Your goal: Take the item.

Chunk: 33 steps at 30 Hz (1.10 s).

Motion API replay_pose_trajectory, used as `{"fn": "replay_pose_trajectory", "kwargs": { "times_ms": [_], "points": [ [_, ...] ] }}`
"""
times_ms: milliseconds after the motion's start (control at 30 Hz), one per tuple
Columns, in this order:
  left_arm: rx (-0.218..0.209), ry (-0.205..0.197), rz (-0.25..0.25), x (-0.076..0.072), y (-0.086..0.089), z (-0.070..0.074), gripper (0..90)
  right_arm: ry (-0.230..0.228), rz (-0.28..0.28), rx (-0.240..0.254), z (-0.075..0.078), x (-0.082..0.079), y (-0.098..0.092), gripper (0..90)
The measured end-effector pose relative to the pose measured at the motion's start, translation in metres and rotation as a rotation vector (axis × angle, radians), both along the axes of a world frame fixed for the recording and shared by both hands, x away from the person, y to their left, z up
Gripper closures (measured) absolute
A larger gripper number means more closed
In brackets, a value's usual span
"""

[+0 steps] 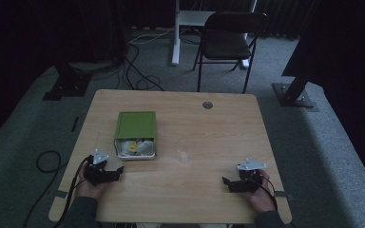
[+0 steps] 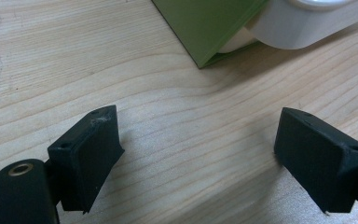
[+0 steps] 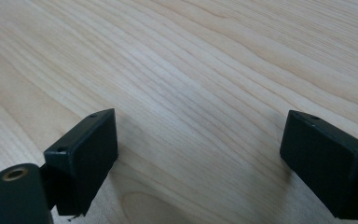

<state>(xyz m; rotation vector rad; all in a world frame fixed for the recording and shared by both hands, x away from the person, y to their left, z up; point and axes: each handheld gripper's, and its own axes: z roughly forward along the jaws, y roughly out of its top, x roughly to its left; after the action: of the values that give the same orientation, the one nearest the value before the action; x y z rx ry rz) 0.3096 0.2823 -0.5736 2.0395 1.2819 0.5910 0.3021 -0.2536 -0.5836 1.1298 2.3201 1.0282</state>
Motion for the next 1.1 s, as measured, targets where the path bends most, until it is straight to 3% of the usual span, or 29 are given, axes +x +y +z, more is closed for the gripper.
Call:
{"fn": "replay_pose_trajectory", "kwargs": {
  "times_ms": [233, 267, 300, 633, 867, 1100],
  "points": [
    [0.002, 0.005, -0.002, -0.002, 0.001, 0.002, 17.5, -0.001, 0.008, 0.0, 0.0, 0.0, 0.0, 11.0],
    [0.004, 0.009, -0.002, -0.003, 0.001, 0.003, 24.9, 0.0, 0.008, 0.0, 0.0, 0.0, 0.0, 11.0],
    [0.006, 0.01, -0.006, -0.003, 0.001, 0.003, 26.4, -0.002, 0.006, -0.001, 0.0, -0.001, 0.0, 11.2],
    [0.011, 0.026, 0.007, -0.004, -0.003, 0.006, 32.8, -0.001, 0.003, 0.001, 0.0, -0.002, -0.001, 11.4],
    [0.018, 0.041, -0.013, -0.005, -0.003, 0.008, 39.4, -0.001, 0.003, 0.001, 0.0, -0.002, -0.001, 11.4],
    [-0.012, 0.05, -0.015, -0.008, -0.002, 0.015, 40.1, -0.001, 0.003, 0.001, 0.0, -0.002, -0.001, 11.4]
  ]
}}
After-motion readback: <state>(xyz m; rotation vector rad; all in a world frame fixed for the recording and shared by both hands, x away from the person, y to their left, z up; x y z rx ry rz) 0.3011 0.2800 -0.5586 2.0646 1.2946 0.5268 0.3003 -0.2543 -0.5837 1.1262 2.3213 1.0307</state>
